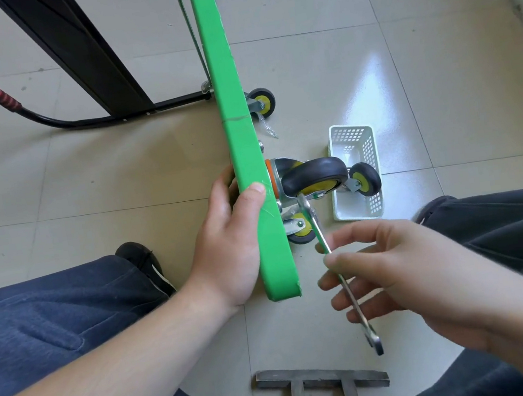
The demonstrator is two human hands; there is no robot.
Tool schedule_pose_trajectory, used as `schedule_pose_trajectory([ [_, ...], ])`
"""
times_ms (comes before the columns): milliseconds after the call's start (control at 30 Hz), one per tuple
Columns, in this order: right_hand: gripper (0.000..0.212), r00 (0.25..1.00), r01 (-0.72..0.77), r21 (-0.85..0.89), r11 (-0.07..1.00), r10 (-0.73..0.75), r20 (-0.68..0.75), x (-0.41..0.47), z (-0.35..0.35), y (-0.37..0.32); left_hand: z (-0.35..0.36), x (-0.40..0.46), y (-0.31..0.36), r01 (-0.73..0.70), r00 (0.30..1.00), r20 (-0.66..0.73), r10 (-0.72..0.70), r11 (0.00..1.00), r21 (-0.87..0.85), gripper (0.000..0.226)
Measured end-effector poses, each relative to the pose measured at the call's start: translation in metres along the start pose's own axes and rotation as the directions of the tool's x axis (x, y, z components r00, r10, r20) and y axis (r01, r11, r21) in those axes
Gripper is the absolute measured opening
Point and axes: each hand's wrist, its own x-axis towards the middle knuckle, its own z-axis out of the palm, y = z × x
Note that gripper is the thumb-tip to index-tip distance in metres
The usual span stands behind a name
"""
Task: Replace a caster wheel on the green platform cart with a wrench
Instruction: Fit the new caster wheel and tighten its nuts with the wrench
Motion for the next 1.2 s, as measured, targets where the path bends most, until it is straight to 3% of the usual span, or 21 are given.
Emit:
schedule_pose_trajectory([
  [333, 0.012, 0.994, 0.113, -0.132, 0.985, -0.113, 0.013, 0.028, 0.01, 0.027, 0.001, 0.0, 0.0, -0.009, 1.0, -0.003, 0.009, 1.0, 0.004, 0.061],
  [733, 0.015, 0.979, 0.202, -0.078, 0.976, -0.204, -0.025, 0.052, 0.021, 0.037, -0.001, 0.001, 0.0, -0.001, 1.0, 0.005, 0.001, 1.0, 0.007, 0.06],
  [1200, 0.012, 0.991, 0.119, 0.038, 0.992, -0.121, 0.06, 0.034, 0.013, 0.034, -0.002, 0.001, -0.002, -0.015, 1.0, 0.013, 0.015, 1.0, 0.01, 0.061],
])
